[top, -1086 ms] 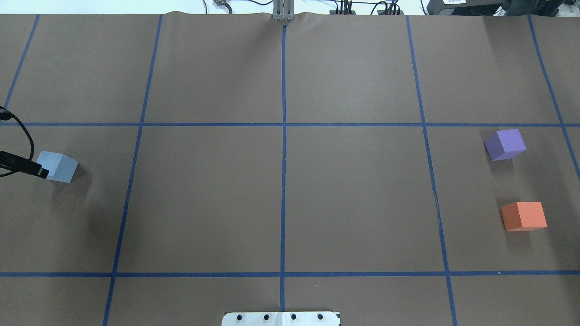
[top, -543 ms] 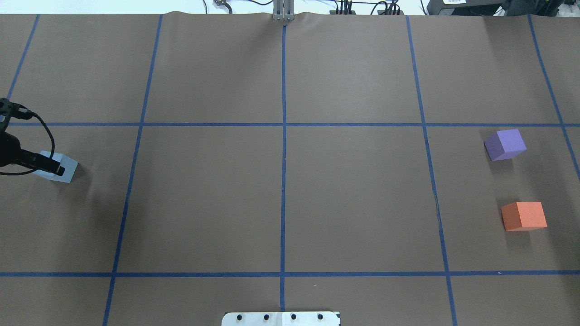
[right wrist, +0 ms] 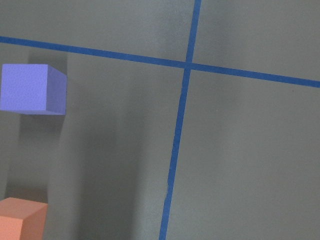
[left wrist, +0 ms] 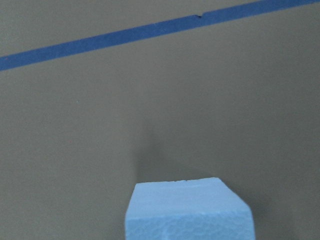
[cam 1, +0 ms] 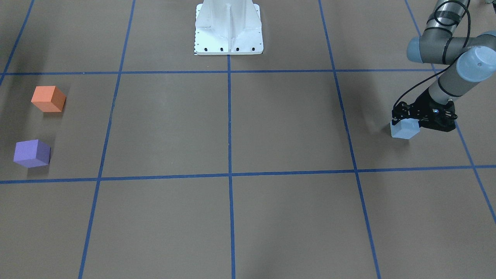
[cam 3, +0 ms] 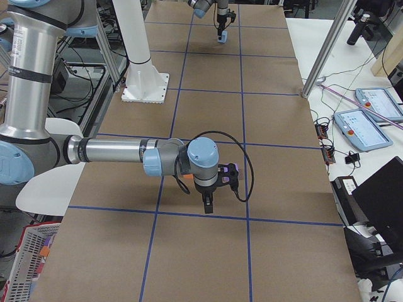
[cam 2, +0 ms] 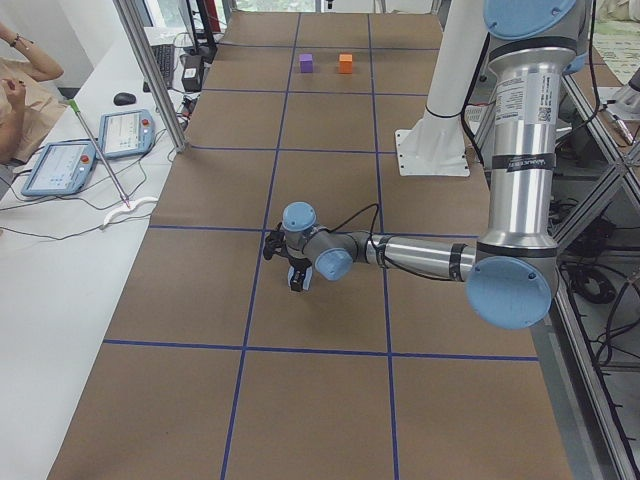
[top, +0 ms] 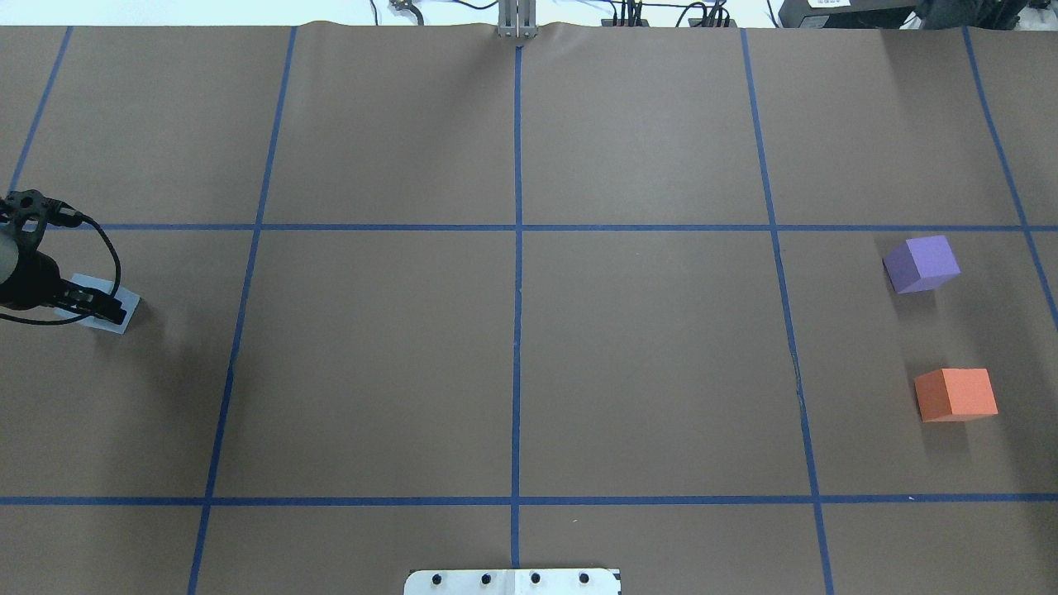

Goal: Place blue block between orange and purple blocks
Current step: 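Carry the light blue cube with the left gripper to the table center and release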

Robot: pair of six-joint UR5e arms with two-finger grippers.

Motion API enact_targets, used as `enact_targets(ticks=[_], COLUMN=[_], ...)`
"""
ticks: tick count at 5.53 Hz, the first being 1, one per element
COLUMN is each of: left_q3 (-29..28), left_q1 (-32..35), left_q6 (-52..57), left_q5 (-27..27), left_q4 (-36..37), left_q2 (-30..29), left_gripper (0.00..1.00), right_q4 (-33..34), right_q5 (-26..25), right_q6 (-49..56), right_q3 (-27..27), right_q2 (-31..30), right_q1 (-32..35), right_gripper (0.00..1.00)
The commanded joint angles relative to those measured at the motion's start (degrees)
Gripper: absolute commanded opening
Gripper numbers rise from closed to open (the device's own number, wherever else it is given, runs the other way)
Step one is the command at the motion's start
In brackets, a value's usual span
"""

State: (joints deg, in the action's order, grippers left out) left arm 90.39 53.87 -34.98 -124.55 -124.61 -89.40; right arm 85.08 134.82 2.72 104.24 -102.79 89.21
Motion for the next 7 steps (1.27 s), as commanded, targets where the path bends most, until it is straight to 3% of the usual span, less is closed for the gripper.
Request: enact_targets(ticks=[1, 2, 3, 4, 5, 7], left_q3=[0.5, 2.2, 5.1, 4.1, 1.9, -10.0], left_q1=[-0.1, 0.0, -0.6, -7.8, -13.1, -20.4], left_q6=[-0.2, -0.6, -6.4, -14.2, -22.2, -32.2], left_q5=[0.6, 0.5, 0.4, 0.8, 3.1, 8.2], left_q4=[0.1, 4.6, 14.6, 20.0, 26.5, 29.9], left_q2=[-1.0, -4.1, -12.0, -20.9, -31.4, -48.0], left_gripper=[0.05, 0.05, 0.05, 0.05, 0.05, 0.05], right_q4=[0.0, 0.0, 0.0, 0.0, 0.0, 0.0], right_q5=[0.0, 0.0, 0.0, 0.1, 0.1, 0.1], right_q6=[0.0, 0.0, 0.0, 0.0, 0.1, 0.1], right_q3=[0.1, 0.0, 0.1, 0.1, 0.2, 0.2], right_q2=[0.0, -0.1, -0.1, -0.1, 0.0, 0.1], right_q1=[0.0, 0.0, 0.0, 0.0, 0.0, 0.0], right_gripper=[1.0, 1.0, 1.0, 1.0, 1.0, 1.0])
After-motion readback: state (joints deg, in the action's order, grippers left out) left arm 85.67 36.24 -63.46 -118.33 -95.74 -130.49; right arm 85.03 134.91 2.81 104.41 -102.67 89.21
